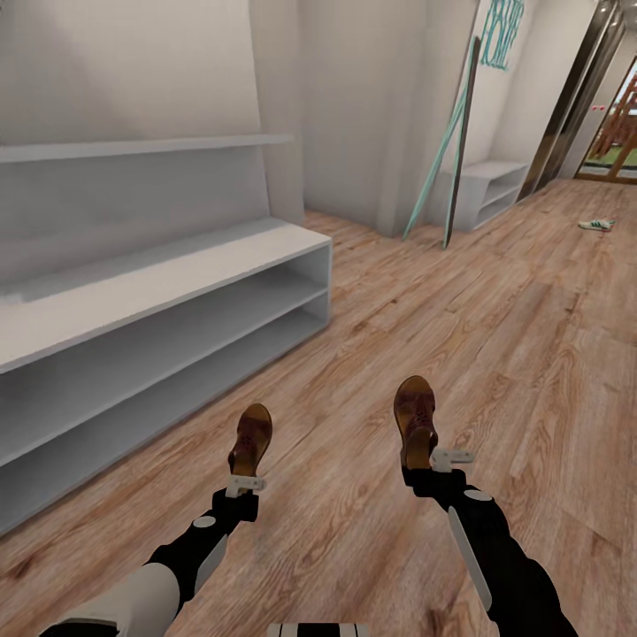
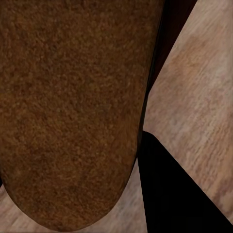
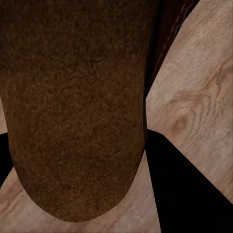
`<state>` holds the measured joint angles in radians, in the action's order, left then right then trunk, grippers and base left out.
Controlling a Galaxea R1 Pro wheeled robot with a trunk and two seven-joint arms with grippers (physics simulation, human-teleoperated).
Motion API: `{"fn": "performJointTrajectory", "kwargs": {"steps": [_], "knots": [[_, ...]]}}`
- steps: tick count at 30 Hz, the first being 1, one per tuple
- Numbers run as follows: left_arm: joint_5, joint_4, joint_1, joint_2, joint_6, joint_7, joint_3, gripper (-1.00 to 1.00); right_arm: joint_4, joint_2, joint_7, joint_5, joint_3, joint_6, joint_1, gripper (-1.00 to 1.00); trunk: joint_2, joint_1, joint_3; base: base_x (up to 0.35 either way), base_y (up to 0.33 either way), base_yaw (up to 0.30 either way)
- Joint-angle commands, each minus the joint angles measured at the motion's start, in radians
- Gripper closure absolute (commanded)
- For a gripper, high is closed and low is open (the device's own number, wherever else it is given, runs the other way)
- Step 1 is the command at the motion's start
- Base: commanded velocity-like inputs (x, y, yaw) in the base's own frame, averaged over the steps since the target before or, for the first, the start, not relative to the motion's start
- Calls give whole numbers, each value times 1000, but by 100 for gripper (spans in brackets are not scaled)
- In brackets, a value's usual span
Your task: Pick up the two gym shoes and the two sandals from the corridor floor and place them onto the hallstand (shoe rack) in the corridor, making sure they are on the rack and not on the floor. Arrange them so the two gym shoes are next to each other and the two sandals are next to each other.
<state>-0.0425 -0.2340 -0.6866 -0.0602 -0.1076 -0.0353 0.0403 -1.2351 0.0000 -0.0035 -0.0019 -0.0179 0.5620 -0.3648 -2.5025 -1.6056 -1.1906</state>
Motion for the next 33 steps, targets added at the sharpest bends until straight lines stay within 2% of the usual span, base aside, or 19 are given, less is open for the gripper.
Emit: {"fn": "performJointTrajectory", "kwargs": {"steps": [1,11,17,33], "knots": [[-8,1,-1,0,-3,0,3,100,-1,0,-3,-3,0,6,0,100,0,0,0,0,0,0],[-8,-1,-1,1,-4,1,3,100,-3,0,-3,-3,-1,6,0,100,0,0,2,1,-1,43],[-7,-1,-1,0,-4,1,3,100,-3,0,-2,-3,0,6,0,100,0,0,2,104,-104,257],[-7,-1,-1,0,-4,2,3,100,-3,0,-3,-3,-1,6,0,100,0,0,2,211,-180,296]]}}
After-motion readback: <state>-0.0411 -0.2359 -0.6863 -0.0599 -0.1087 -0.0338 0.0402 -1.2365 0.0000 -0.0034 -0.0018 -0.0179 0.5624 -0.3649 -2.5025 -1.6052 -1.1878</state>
